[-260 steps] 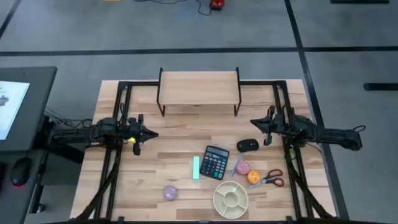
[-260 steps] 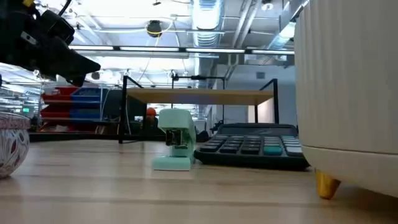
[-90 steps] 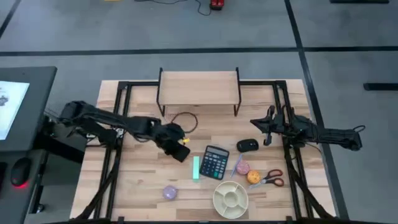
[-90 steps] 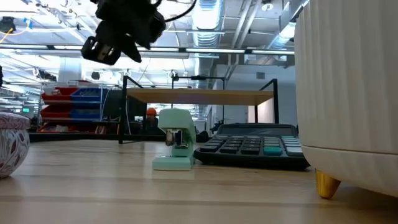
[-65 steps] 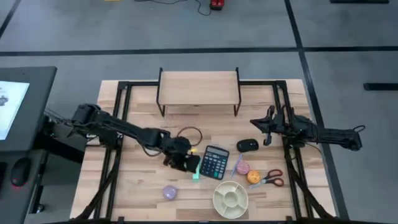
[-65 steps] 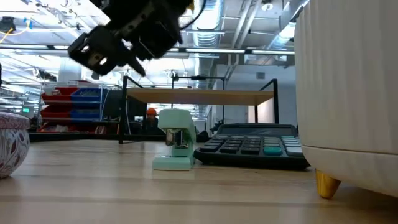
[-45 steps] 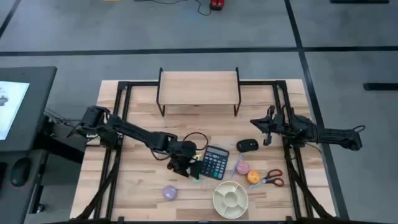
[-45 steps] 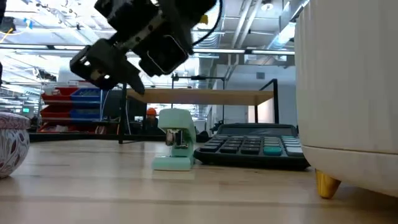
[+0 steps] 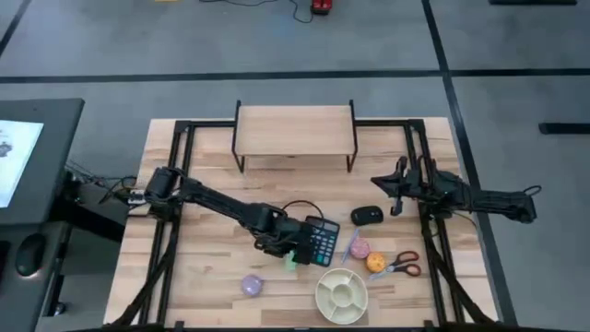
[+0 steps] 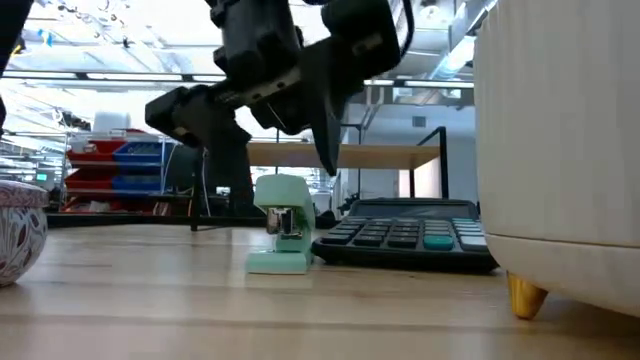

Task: Stock shelves
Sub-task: Put the light blue stapler on the shelf

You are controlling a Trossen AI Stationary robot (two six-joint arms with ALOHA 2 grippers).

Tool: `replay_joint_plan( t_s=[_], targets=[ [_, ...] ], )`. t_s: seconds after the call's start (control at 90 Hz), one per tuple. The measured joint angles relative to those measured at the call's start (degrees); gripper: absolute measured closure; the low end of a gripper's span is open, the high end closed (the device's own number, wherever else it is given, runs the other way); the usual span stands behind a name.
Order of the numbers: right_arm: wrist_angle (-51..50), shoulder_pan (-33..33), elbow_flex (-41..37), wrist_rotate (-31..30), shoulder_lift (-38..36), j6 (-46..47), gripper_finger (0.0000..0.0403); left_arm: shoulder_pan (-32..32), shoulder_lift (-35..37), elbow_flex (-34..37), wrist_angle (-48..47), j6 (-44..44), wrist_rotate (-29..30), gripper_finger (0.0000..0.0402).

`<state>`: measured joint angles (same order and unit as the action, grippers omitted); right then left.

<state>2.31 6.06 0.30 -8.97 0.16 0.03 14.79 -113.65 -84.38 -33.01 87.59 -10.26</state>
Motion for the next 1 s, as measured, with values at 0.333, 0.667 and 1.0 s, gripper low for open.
replay_joint_plan(
  t_s=[0.333,0.667,1.0],
  targets=[
    [0.0,0.0,0.0,0.0,0.0,0.0,0.0403,0.0,-4.6,-1.5,-0.8,0.1,-1.2,0.0140],
    [0.0,0.0,0.0,0.0,0.0,0.0,0.0403,-0.2,-4.4,-1.4,-4.1,1.1,-2.9,0.0280],
    [0.0,0.0,0.0,0.0,0.0,0.0,0.0403,-0.7,1.4,-1.4,-7.9,3.2,-2.0,0.0308]
  ],
)
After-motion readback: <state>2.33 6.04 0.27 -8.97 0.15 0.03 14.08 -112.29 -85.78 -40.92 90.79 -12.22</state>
